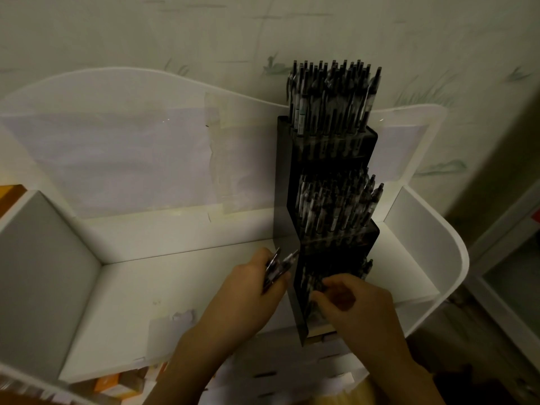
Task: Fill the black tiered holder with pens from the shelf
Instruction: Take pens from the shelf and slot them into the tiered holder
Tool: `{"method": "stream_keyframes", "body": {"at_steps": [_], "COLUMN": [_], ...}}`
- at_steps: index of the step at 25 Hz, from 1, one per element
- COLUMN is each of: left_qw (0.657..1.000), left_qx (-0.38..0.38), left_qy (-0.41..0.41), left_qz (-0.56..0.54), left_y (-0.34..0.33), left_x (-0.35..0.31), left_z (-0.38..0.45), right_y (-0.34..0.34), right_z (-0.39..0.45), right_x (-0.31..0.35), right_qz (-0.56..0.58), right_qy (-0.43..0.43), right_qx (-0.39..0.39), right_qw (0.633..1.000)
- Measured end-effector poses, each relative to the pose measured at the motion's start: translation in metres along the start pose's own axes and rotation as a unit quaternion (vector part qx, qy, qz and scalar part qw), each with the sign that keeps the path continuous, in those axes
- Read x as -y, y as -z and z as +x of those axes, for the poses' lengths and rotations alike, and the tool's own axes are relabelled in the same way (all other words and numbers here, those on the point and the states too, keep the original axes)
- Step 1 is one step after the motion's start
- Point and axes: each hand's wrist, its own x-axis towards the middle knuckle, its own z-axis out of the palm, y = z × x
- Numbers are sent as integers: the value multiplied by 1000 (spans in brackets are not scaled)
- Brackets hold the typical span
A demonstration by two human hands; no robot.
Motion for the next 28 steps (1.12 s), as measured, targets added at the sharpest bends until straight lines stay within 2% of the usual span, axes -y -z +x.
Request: {"method": "stream_keyframes", "body": {"at_steps": [3, 5, 8, 12, 16, 19, 22, 25, 28], "left_qw": [1000, 999, 998, 997, 996, 997, 998, 998, 998], "left_qx": [12, 24, 38, 24, 13, 0, -14, -22, -21], "left_qy": [-9, -23, -38, -58, -53, -44, -43, -45, -41], "left_qz": [7, 9, 17, 52, 74, 59, 44, 41, 38], "left_y": [-5, -10, -18, -24, -21, -17, -13, -12, -13], "left_x": [-5, -10, -18, -22, -18, -14, -12, -12, -13], "left_z": [-2, -3, -5, -8, -10, -9, -7, -5, -5], "right_y": [5, 7, 9, 12, 33, 55, 66, 55, 36], "right_z": [2, 4, 6, 5, 7, 9, 5, -2, -4], "right_x": [14, 25, 31, 33, 42, 46, 46, 39, 22], "right_qz": [77, 139, 169, 233, 328, 369, 303, 165, 63], "right_qy": [31, 29, 2, -38, -83, -62, -19, 27, 99], "right_qx": [-46, -24, 19, 25, -16, -56, -120, -147, -168], "right_qw": [995, 990, 985, 971, 941, 926, 945, 975, 979]}}
